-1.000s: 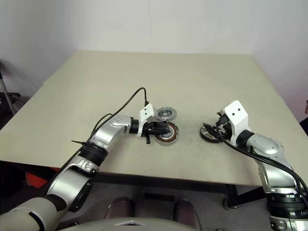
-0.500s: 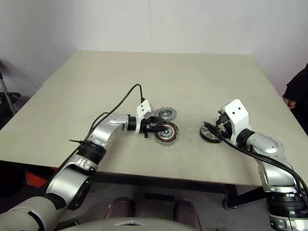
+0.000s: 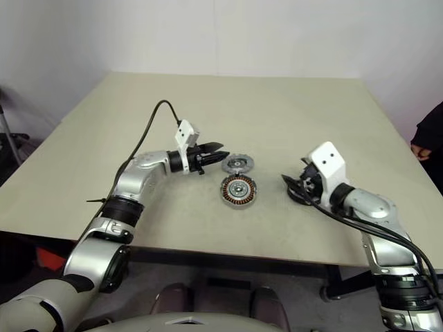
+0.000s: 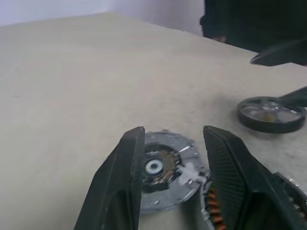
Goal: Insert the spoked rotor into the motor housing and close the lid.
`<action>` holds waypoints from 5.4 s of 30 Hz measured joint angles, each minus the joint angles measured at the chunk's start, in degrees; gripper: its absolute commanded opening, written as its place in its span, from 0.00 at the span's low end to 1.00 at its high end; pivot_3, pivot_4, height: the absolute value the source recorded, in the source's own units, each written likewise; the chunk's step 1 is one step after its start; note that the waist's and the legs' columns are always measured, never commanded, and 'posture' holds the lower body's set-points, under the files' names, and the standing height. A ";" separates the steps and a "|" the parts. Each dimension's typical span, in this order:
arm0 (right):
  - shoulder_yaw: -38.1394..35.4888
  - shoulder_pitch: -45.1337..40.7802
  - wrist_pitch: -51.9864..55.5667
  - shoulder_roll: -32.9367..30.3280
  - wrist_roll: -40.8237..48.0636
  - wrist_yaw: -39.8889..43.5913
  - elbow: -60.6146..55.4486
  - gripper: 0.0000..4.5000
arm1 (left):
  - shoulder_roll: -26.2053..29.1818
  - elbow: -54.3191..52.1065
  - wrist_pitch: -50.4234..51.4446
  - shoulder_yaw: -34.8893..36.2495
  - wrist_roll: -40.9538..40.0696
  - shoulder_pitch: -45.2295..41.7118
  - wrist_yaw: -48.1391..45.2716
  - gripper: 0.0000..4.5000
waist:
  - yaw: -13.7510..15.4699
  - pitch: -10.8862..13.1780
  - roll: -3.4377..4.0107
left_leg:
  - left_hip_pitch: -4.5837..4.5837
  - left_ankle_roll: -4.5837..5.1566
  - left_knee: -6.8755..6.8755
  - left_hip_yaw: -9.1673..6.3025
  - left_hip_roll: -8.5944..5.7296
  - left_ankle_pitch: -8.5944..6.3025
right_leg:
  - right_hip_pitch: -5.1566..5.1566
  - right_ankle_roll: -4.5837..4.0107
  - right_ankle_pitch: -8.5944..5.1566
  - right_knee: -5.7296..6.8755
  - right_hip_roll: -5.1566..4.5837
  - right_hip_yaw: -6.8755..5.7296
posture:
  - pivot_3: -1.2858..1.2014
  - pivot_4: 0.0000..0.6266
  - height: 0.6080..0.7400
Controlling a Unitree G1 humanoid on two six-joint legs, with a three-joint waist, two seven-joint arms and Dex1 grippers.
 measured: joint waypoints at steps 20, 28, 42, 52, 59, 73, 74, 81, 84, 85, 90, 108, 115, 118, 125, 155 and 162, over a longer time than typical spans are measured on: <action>16.12 -5.92 2.70 6.53 -3.42 2.47 1.32 0.01 | 0.65 -4.08 1.52 0.14 -0.05 3.83 3.27 0.46 | 0.06 0.00 -0.01 | -0.06 -0.21 0.01 -0.05 0.05 0.12 | 0.00 0.00 0.00 0.00 -0.01 -0.13 | 0.52 0.00 1.00; 16.47 -7.36 1.89 7.88 -4.65 2.45 4.66 0.01 | 0.79 -4.64 1.71 0.08 -0.04 4.25 3.85 0.46 | 0.04 0.00 -0.01 | -0.06 -0.25 0.01 -0.05 0.07 0.14 | 0.00 0.00 0.00 0.02 -0.01 -0.15 | 0.52 0.00 1.00; 16.54 -3.45 3.02 7.79 -5.77 0.89 2.46 0.01 | 1.17 -4.51 1.50 0.16 0.01 4.24 4.44 0.46 | 0.05 -0.01 -0.02 | 0.02 -0.35 0.00 -0.06 0.18 0.21 | 0.15 0.00 0.00 0.02 -0.01 -0.32 | 0.52 0.00 1.00; 14.08 -4.52 3.62 6.38 -5.62 1.52 -0.52 0.01 | 0.86 -4.51 1.47 0.03 0.05 4.25 4.46 0.46 | 0.05 0.00 -0.02 | -0.03 -0.36 0.00 -0.06 0.25 0.22 | 0.15 0.00 0.00 0.01 -0.01 -0.43 | 0.52 0.00 1.00; 14.04 -5.55 4.01 7.12 -5.59 1.76 -0.12 0.01 | 0.80 -4.50 1.47 0.00 0.07 4.26 4.51 0.46 | 0.05 -0.01 -0.02 | -0.04 -0.37 0.00 -0.06 0.27 0.24 | 0.15 0.00 0.00 0.01 -0.01 -0.46 | 0.52 0.00 1.00; 15.23 -4.71 3.42 8.45 -5.79 1.07 3.90 0.01 | 1.30 -4.57 1.48 0.08 0.08 5.13 5.36 0.46 | 0.05 -0.01 -0.02 | -0.05 -0.42 0.00 -0.05 0.32 0.29 | 0.21 -0.01 0.00 0.01 -0.02 -0.56 | 0.52 0.00 1.00; 15.00 -4.72 3.52 8.11 -5.78 1.17 3.37 0.01 | 1.29 -4.57 1.48 0.06 0.08 5.24 5.41 0.46 | 0.05 -0.01 -0.02 | -0.06 -0.42 0.00 -0.05 0.32 0.30 | 0.21 -0.01 0.00 0.01 -0.02 -0.57 | 0.52 0.00 1.00; 13.95 -5.30 4.38 7.39 -5.60 1.53 0.35 0.01 | 0.93 -4.57 1.48 -0.44 0.08 5.45 5.51 0.46 | 0.05 -0.01 -0.02 | -0.05 -0.42 0.00 -0.05 0.34 0.30 | 0.21 -0.01 0.00 0.02 -0.02 -0.58 | 0.52 0.00 1.00; 13.98 -5.61 4.47 7.93 -5.60 1.52 0.52 0.01 | 0.91 -4.58 1.49 -0.58 0.08 5.46 5.51 0.46 | 0.05 -0.01 -0.02 | -0.05 -0.44 0.00 -0.05 0.35 0.31 | 0.21 -0.01 0.00 0.02 -0.02 -0.59 | 0.52 0.00 1.00; 14.05 -5.67 4.44 8.36 -5.60 1.49 1.07 0.01 | 0.92 -4.58 1.49 -0.58 0.07 5.47 5.52 0.46 | 0.03 -0.01 -0.02 | -0.05 -0.44 0.00 -0.05 0.35 0.31 | 0.21 -0.01 0.00 0.02 -0.02 -0.59 | 0.52 0.00 1.00; 16.05 -5.22 3.38 9.21 -6.52 1.02 4.67 0.01 | 1.02 -4.99 1.56 -0.62 0.05 5.81 5.67 0.46 | 0.03 -0.02 -0.01 | -0.05 -0.44 0.00 -0.05 0.35 0.31 | 0.22 -0.01 0.00 0.01 -0.03 -0.60 | 0.52 0.00 1.00; 17.80 -7.73 5.67 3.57 -8.45 2.80 -1.75 0.01 | 0.93 -5.06 1.56 -0.70 0.06 6.23 5.78 0.46 | 0.04 -0.01 -0.01 | -0.05 -0.47 -0.01 -0.05 0.37 0.35 | 0.24 -0.01 0.00 0.01 -0.03 -0.63 | 0.52 0.00 1.00; 21.94 -8.29 3.41 4.05 -11.92 3.23 2.26 0.01 | 1.08 -5.20 1.56 -0.69 0.09 6.39 6.15 0.46 | -0.06 -0.03 -0.03 | 0.02 -0.48 -0.01 -0.05 0.38 0.35 | 0.28 -0.01 0.00 0.03 -0.03 -0.63 | 0.52 0.00 1.00; 22.02 -8.30 3.08 4.05 -12.40 2.96 2.15 0.01 | 1.11 -5.52 1.56 -0.68 0.08 6.58 6.21 0.46 | -0.04 -0.03 -0.03 | 0.05 -0.53 -0.01 -0.05 0.39 0.38 | 0.33 -0.01 0.00 0.04 -0.04 -0.65 | 0.52 0.00 1.00; 19.91 -9.78 4.94 2.94 -11.70 3.84 -0.58 0.01 | 1.23 -6.36 1.64 -0.74 0.08 7.28 6.43 0.46 | -0.02 -0.02 -0.02 | -0.01 -0.51 -0.01 -0.05 0.41 0.40 | 0.31 -0.01 0.00 0.02 -0.05 -0.72 | 0.52 0.00 1.00; -2.13 -3.60 16.04 5.17 -5.52 -4.84 -0.61 0.09 | 0.45 -6.54 2.13 -0.92 0.06 7.54 7.16 0.46 | 0.22 -0.02 0.00 | 0.00 -0.51 -0.04 -0.04 0.38 0.43 | 0.36 -0.01 0.00 -0.01 -0.10 -0.75 | 0.52 0.00 1.00; -26.81 0.14 30.83 3.41 7.83 -6.13 -3.07 0.27 | 0.43 -6.46 2.15 -1.01 0.00 7.76 6.65 0.46 | 0.03 -0.03 0.07 | 0.07 -0.47 -0.06 -0.02 0.38 0.43 | 0.40 -0.01 -0.01 0.00 -0.09 -0.71 | 0.52 0.00 1.00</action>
